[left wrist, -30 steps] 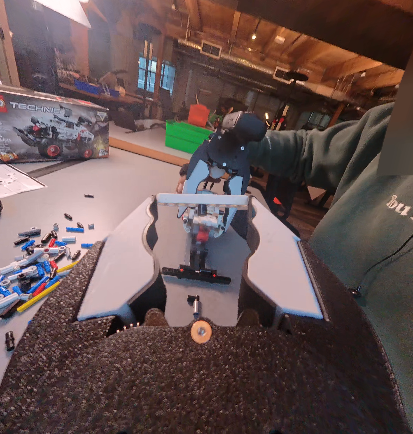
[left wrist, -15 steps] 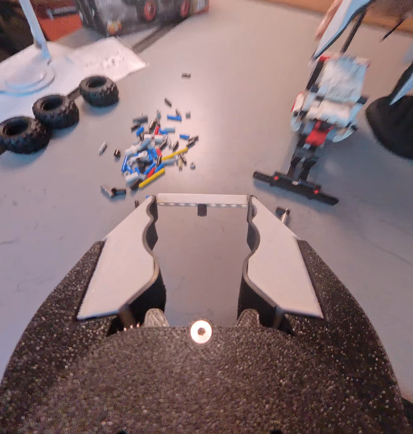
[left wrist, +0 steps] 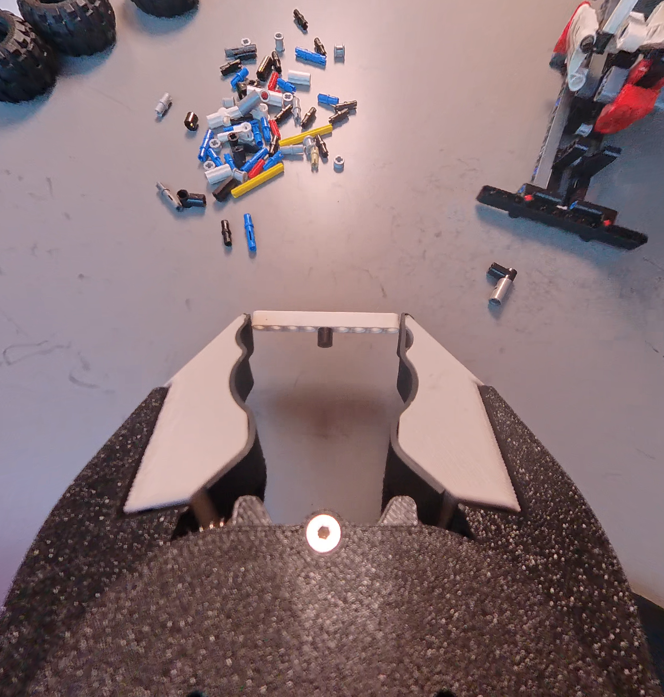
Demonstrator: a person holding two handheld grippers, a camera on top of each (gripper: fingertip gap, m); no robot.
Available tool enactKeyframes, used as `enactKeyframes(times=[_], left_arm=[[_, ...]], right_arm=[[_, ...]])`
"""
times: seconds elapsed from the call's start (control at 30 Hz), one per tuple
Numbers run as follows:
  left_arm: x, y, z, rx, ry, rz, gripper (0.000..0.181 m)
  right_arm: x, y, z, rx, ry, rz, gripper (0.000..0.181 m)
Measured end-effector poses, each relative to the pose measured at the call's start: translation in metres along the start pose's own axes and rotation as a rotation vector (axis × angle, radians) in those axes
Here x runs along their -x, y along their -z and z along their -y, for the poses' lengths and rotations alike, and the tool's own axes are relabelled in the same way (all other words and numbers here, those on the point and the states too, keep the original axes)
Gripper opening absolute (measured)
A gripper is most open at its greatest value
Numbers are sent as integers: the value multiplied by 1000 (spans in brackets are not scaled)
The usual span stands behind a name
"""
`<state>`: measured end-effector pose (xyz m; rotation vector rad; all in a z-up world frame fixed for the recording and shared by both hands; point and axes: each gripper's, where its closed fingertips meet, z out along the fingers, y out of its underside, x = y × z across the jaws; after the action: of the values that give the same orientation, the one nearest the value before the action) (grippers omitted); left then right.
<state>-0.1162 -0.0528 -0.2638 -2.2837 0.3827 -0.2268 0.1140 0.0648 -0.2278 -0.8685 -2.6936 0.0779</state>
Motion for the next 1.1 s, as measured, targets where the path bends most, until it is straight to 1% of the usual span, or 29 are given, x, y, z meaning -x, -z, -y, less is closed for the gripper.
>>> enactKeyframes(times=[0.13, 0.23, 0.27, 0.3, 0.37, 0.4, 0.47, 0.53, 0.6, 0.7, 0.8, 0.9, 0.97, 1.03, 1.1], left_arm=[[-1, -5, -4, 7, -7, -2, 77], [-5, -9, -5, 13, -22, -11, 77], [-6, -10, -5, 15, -26, -15, 77], [-7, -11, -6, 16, -28, -19, 77], [-9, -13, -6, 16, -36, -22, 77], [-9, -13, -6, 16, -40, -21, 77], [-10, -13, -6, 12, -44, -24, 77], [-10, -13, -5, 5, -44, -26, 77], [-10, -13, -4, -1, -45, -25, 77], [-10, -13, -2, -6, -48, -24, 77], [-11, -13, -3, 0, -57, -18, 77], [-12, -14, -2, 3, -65, -8, 77], [-13, -15, -1, 0, -76, 0, 77], [-13, -16, -1, 8, -93, 16, 77], [-15, -18, -1, 17, -112, 30, 77]], right_arm=[[-26, -2, -33, 216, 300, -37, 47], [-63, -4, -56, 389, 592, -190, 47], [-71, -5, -61, 417, 639, -223, 46], [-77, -5, -64, 425, 645, -247, 49], [-84, 0, -70, 429, 589, -281, 66], [-87, 5, -72, 423, 540, -302, 71], [-90, 21, -79, 405, 400, -339, 73], [-87, 36, -78, 306, 220, -370, 74], [-84, 52, -68, 147, 25, -425, 74], [-79, 76, -40, -181, -282, -503, 69], [-70, 96, -7, -514, -527, -574, 65], [-60, 107, 23, -805, -716, -632, 60], [-53, 106, 42, -950, -821, -646, 58], [-44, 104, 69, -1095, -869, -606, 55], [-38, 92, 94, -1157, -858, -564, 53]])
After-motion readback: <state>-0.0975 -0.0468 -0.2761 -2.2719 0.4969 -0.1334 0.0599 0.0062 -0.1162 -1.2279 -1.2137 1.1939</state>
